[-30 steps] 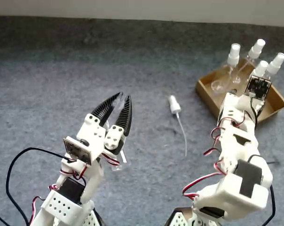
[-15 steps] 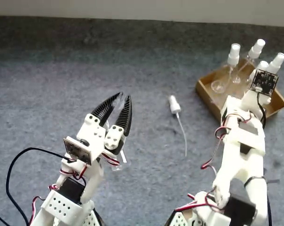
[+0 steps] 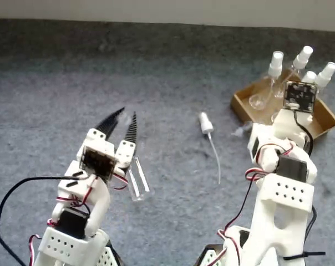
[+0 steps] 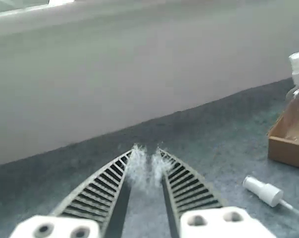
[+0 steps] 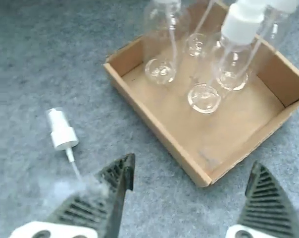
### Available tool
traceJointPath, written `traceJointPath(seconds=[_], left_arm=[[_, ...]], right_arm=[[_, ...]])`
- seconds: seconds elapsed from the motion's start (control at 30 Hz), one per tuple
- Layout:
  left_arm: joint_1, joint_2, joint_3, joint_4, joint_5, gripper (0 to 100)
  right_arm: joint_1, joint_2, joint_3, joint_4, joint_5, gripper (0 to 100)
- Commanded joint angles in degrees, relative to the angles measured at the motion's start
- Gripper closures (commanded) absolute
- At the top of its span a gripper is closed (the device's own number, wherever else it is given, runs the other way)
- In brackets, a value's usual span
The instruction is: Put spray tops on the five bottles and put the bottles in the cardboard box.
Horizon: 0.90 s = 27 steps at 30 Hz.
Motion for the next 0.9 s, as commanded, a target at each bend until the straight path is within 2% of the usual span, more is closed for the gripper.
traceJointPath(seconds=[0.0, 0.07, 0.27, 0.5, 0.87], left_arm=[[-4.62, -0.84, -5.41, 5.63, 1.67, 97], [-6.99, -0.84, -5.23, 6.24, 1.58, 97], [-12.18, -0.84, -4.62, 16.53, 1.41, 96], [-15.69, -0.84, -4.62, 29.36, 1.58, 97], [-29.41, -0.84, -4.62, 42.73, 1.67, 97]], right_arm=[[-5.14, -2.51, -8.92, 8.75, 1.05, 68.8], [-8.48, -2.51, -11.74, 12.62, 1.49, 68.8], [-19.74, -2.42, -19.47, 23.87, 1.23, 68.8], [-25.01, 6.2, -27.82, 33.71, 1.41, 68.8], [-38.11, 23.52, -36.44, 35.21, 1.05, 68.8]])
